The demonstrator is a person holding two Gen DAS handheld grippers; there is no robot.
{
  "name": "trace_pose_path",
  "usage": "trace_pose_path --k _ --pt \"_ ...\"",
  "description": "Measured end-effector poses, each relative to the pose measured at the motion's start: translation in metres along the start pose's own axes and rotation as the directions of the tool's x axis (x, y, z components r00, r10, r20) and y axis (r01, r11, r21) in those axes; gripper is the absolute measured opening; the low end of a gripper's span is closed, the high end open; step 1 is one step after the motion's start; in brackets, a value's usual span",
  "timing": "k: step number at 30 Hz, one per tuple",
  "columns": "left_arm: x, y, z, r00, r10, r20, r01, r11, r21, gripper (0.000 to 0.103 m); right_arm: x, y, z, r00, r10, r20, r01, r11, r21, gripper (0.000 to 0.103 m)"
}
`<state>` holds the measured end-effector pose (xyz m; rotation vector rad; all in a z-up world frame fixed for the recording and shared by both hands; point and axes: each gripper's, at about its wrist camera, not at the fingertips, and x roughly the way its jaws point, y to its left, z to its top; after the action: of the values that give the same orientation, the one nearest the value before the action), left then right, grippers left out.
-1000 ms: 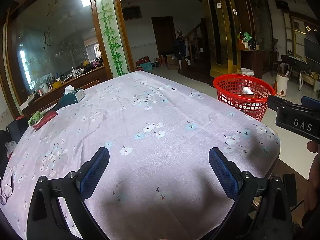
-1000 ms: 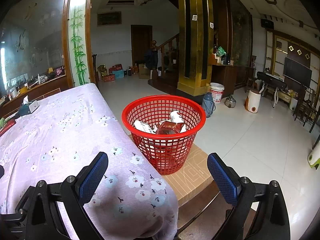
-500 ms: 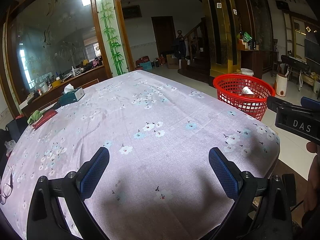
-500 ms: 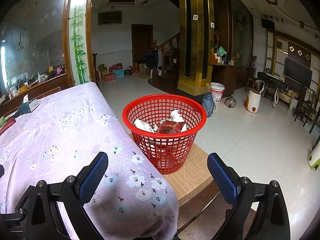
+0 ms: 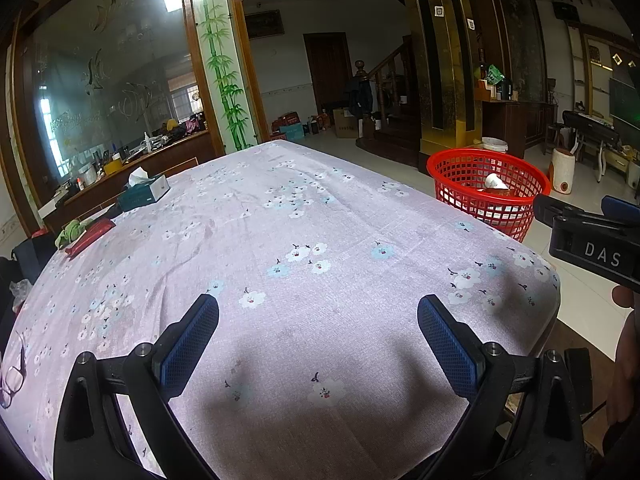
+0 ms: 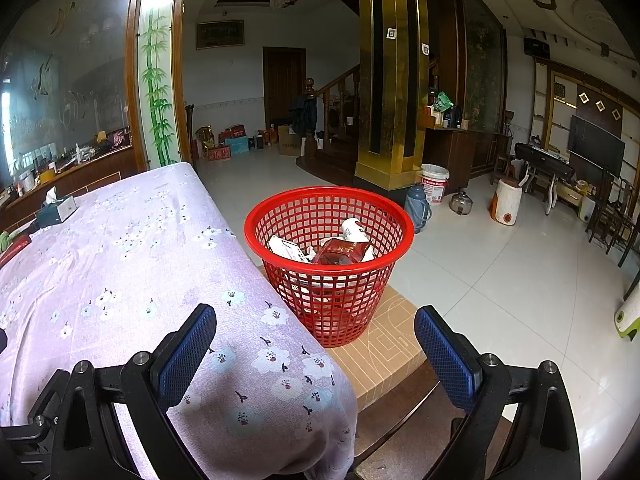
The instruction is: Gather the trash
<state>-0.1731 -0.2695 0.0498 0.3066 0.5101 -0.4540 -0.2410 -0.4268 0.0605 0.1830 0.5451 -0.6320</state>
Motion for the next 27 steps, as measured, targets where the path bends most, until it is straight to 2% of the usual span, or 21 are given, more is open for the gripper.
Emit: trace_pose_path --k 9,13,16,19,20,23,27 --pt "0.000 0.001 0.000 1.000 0.002 0.000 -0.002 1.000 -0.003 0.099 0.001 0.001 -0.001 1.000 0.002 -0.002 -0.002 1.000 -0.002 0.101" --pt "0.004 0.018 -0.005 1.000 0.007 -0.019 -0.008 0.999 -0.045 0.099 0.004 0.010 0.005 1.000 0.027 -0.006 -0.027 0.999 -0.020 0.101" --pt "0.006 0.049 -0.007 0.998 0.043 -0.047 -0.048 0.993 -0.110 0.099 0.002 0.028 0.012 0.997 0.080 -0.014 -0.081 0.995 -0.063 0.101" --pt "0.008 0.087 -0.012 0.988 0.120 -0.097 -0.134 0.978 -0.159 0.099 -0.001 0.059 0.016 0.988 0.150 -0.023 -0.152 0.979 -0.133 0.101" --pt "0.010 0.105 -0.016 0.978 0.163 -0.133 -0.186 0.966 -0.180 0.099 -0.001 0.076 0.017 0.981 0.191 -0.047 -0.196 0.965 -0.172 0.103" --pt "0.014 0.152 -0.028 0.953 0.199 -0.227 -0.254 0.936 -0.245 0.099 0.003 0.127 0.012 0.939 0.306 -0.158 -0.337 0.910 -0.242 0.103" --pt "0.020 0.205 -0.051 0.921 0.206 -0.331 -0.310 0.902 -0.301 0.099 0.014 0.193 0.001 0.892 0.361 -0.273 -0.438 0.842 -0.315 0.103"
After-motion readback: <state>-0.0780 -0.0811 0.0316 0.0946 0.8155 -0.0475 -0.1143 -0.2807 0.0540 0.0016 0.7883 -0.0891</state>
